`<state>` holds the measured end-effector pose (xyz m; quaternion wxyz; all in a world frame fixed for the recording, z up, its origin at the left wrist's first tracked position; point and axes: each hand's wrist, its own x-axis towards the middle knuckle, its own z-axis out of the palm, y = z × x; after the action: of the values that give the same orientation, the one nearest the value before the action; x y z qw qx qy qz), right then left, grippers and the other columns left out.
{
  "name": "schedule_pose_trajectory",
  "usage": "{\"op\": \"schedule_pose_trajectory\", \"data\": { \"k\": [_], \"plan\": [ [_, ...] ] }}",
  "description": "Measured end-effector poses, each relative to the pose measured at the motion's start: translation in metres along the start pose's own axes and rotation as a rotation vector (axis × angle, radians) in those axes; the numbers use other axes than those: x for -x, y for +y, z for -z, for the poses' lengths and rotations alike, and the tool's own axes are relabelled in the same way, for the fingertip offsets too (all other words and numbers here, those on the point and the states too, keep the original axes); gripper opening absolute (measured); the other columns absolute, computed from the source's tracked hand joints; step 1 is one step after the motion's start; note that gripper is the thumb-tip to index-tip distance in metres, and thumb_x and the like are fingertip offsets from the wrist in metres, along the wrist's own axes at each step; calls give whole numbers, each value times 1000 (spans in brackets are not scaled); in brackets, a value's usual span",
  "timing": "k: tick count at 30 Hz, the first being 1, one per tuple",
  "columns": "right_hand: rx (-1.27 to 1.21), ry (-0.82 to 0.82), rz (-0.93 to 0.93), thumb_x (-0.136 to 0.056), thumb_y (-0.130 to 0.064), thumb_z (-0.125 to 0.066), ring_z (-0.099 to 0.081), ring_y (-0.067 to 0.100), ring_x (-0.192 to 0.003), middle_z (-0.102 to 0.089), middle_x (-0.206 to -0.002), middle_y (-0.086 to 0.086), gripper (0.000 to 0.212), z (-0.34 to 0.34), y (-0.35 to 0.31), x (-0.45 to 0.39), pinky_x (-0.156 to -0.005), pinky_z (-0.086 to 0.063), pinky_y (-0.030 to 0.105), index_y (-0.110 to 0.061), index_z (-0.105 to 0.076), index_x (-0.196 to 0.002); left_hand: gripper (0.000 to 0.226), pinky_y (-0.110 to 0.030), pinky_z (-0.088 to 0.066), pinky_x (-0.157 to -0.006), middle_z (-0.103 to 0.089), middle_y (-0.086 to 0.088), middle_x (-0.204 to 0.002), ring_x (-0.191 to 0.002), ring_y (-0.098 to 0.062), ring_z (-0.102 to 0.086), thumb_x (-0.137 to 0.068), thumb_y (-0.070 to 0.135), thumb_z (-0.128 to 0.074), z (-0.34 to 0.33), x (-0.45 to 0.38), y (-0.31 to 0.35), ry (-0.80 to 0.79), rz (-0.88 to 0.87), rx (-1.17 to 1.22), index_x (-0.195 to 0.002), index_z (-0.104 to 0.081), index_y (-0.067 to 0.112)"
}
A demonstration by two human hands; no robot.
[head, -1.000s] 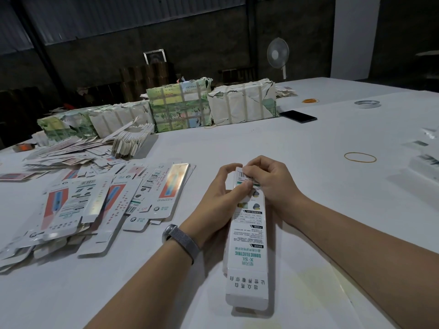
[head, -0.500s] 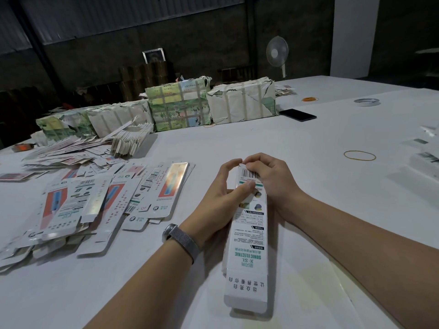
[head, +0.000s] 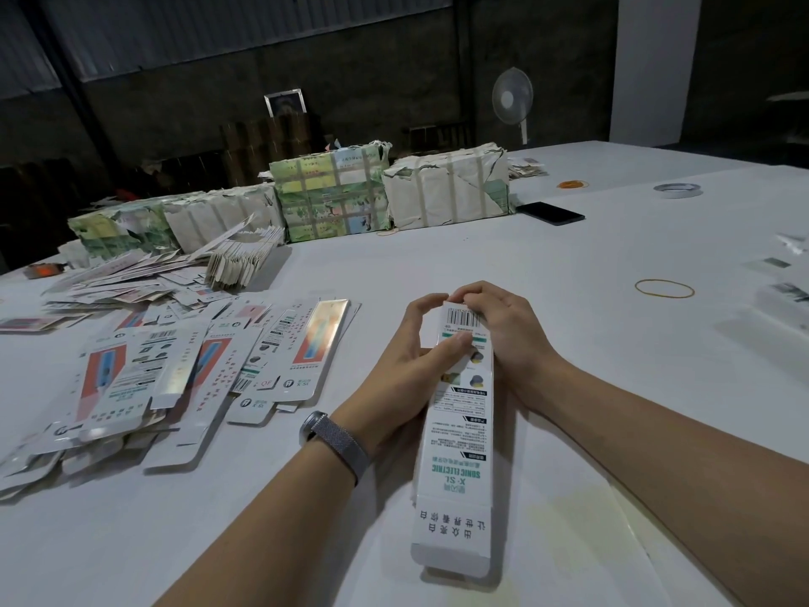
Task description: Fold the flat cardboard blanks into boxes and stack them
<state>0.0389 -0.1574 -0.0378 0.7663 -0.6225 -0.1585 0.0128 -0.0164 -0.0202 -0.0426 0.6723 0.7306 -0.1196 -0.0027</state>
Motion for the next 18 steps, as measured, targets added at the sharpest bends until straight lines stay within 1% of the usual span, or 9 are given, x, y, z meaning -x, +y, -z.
{"op": "schedule_pose_trajectory", "data": {
  "k": [4,7,10,12,15,18],
  "plan": [
    [-17,29,8,-100,-10,-46,-65,16,-63,-68,-70,1,24,-1,1,1,-55,-54,27,-16,-65,-87,37,-29,-57,-58,-78,-7,-94,-72,-23,-74,-101,24,-59,0,-1,-1,25,-18,8,-128,-40,39],
    [-23,40,-17,-100,-14,-45,-65,15,-59,-68,-78,5,16,-1,1,3,-50,-51,24,-21,-60,-97,36,-31,-57,-60,-78,-7,-93,-72,-24,-74,-101,24,-59,1,-3,-4,69,-42,28,-127,-41,40],
    [3,-33,-15,-100,-14,-46,-65,19,-59,-70,-86,9,18,-3,1,4,-53,-53,28,-26,-58,-106,38,-35,-58,-63,-77,-10,-93,-74,-27,-73,-98,29,-63,2,-4,-6,122,-73,58,-126,-41,39],
    [15,-93,-9,-100,-14,-49,-66,20,-60,-71,-88,10,20,-4,1,5,-54,-54,31,-27,-56,-113,39,-35,-58,-62,-77,-10,-91,-73,-27,-73,-94,31,-64,2,-5,-6,145,-97,86,-125,-42,38],
    [7,-108,-6,-100,-16,-53,-65,18,-58,-72,-84,9,21,-3,0,6,-51,-53,29,-30,-53,-114,34,-33,-58,-59,-77,-11,-89,-70,-26,-73,-99,25,-61,3,-5,-7,152,-118,110,-124,-42,35],
    [1,-108,6,-100,-16,-54,-65,18,-56,-71,-82,11,19,-2,-1,7,-50,-52,27,-31,-51,-111,30,-35,-58,-59,-76,-13,-89,-69,-27,-72,-100,23,-60,4,-5,-6,153,-114,109,-122,-42,33]
  ]
}}
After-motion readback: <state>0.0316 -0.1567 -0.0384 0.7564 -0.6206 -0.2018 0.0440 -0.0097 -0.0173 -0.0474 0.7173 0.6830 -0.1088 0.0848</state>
